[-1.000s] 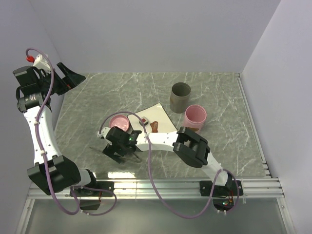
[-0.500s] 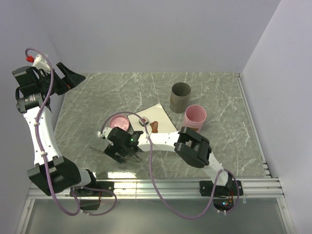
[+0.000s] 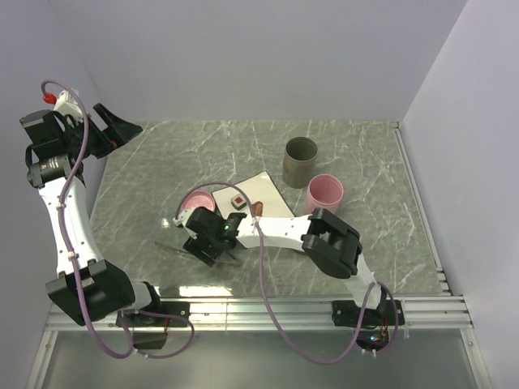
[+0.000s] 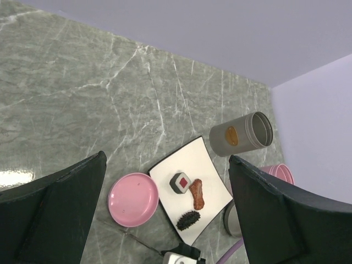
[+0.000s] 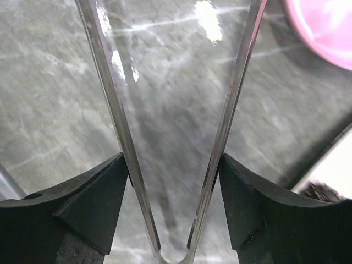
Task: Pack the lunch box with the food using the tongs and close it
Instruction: Pick up the clamp at the center of the board.
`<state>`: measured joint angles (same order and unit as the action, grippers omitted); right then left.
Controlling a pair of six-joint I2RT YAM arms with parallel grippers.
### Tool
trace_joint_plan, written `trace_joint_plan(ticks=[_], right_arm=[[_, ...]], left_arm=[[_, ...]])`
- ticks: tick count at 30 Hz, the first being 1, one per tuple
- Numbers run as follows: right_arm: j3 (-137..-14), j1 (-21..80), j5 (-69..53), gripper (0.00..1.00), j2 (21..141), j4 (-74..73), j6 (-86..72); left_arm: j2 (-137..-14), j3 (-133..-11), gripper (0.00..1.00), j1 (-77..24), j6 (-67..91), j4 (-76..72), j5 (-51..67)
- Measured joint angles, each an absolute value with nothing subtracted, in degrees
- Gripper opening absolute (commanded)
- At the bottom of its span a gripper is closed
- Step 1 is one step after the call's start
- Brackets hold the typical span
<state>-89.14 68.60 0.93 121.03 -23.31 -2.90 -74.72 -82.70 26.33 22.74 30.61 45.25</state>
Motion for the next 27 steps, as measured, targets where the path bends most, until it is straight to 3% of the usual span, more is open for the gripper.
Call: trace_joint_plan(ticks=[17, 27], right_arm=[[-87.61, 68.31, 0.86, 0.75, 120.03, -22.04, -1.19], [-89.01, 68.31, 0.84, 0.86, 123.11, -19.14, -1.45]], left_arm=[[-74.72, -82.70, 0.99, 26.44, 23.42, 30.22, 45.45], [-74.72, -82.74, 0.99, 26.70, 23.40, 30.24, 45.50]])
